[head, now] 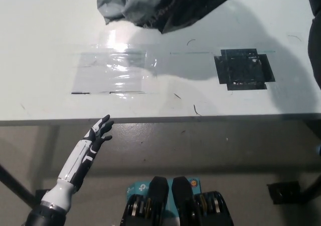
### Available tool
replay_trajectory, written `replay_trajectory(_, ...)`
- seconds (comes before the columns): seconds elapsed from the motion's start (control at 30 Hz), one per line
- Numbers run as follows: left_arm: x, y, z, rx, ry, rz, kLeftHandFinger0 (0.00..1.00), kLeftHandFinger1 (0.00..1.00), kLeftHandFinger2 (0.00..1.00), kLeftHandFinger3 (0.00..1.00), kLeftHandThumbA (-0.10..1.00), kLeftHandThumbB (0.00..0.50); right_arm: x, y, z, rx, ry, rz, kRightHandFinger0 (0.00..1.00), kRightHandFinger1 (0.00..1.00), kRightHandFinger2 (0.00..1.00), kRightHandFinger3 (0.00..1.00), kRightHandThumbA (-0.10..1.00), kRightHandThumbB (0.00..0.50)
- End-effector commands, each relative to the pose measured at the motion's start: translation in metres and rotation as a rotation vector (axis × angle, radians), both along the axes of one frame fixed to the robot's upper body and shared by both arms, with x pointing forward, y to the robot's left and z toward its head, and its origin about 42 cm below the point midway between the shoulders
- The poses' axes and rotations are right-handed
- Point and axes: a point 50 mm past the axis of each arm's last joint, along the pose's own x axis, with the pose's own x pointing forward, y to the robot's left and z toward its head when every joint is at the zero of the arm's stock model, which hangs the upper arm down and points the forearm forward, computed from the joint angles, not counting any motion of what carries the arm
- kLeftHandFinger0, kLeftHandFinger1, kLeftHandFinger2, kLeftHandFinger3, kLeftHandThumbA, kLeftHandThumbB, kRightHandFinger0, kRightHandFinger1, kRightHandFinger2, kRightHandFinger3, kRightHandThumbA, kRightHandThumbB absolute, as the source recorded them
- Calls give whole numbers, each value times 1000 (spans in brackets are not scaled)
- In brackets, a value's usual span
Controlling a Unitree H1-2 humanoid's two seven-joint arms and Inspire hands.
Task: Use the right hand to pick up a rubix's cube and place it into a plastic bag and lift the bag
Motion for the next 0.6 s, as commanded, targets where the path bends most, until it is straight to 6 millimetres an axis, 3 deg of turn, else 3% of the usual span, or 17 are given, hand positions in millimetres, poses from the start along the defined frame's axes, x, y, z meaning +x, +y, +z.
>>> replay_trajectory(0.0, 10, -1, 22, -8, -89, -17, 943, 1000, 1000, 1000, 982, 181, -53, 15, 119, 129, -271, 21, 0, 408, 791, 918, 212, 92)
replay_trajectory(0.07, 10, 0, 23, -3, -94, -18, 942, 1000, 1000, 1000, 982, 182, -55, 16, 122, 134, -276, 28, 0, 382, 750, 877, 219, 87)
replay_trajectory(0.17, 11, 0, 25, -2, -96, -18, 941, 1000, 1000, 1000, 982, 181, -59, 20, 129, 141, -291, 33, 0, 325, 712, 904, 216, 77)
replay_trajectory(0.23, 12, -1, 25, -2, -98, -21, 939, 1000, 1000, 1000, 981, 179, -62, 22, 134, 176, -291, 48, 0, 340, 755, 1000, 175, 91)
replay_trajectory(0.3, 12, -2, 25, 6, -97, -23, 941, 1000, 1000, 1000, 986, 183, -65, 23, 138, 175, -295, 60, 0, 345, 755, 1000, 151, 99)
replay_trajectory(0.4, 11, 1, 24, 9, -96, -23, 941, 1000, 1000, 1000, 981, 180, -73, 24, 151, 166, -345, 60, 0, 382, 819, 1000, 126, 51)
replay_trajectory(0.47, 9, 1, 24, 9, -93, -24, 940, 1000, 1000, 1000, 980, 182, -75, 24, 154, 172, -348, 56, 0, 387, 825, 1000, 149, 48)
replay_trajectory(0.57, 10, -1, 24, 16, -88, -30, 940, 1000, 1000, 1000, 977, 181, -70, 22, 147, 156, -341, 40, 0, 437, 863, 1000, 152, 67)
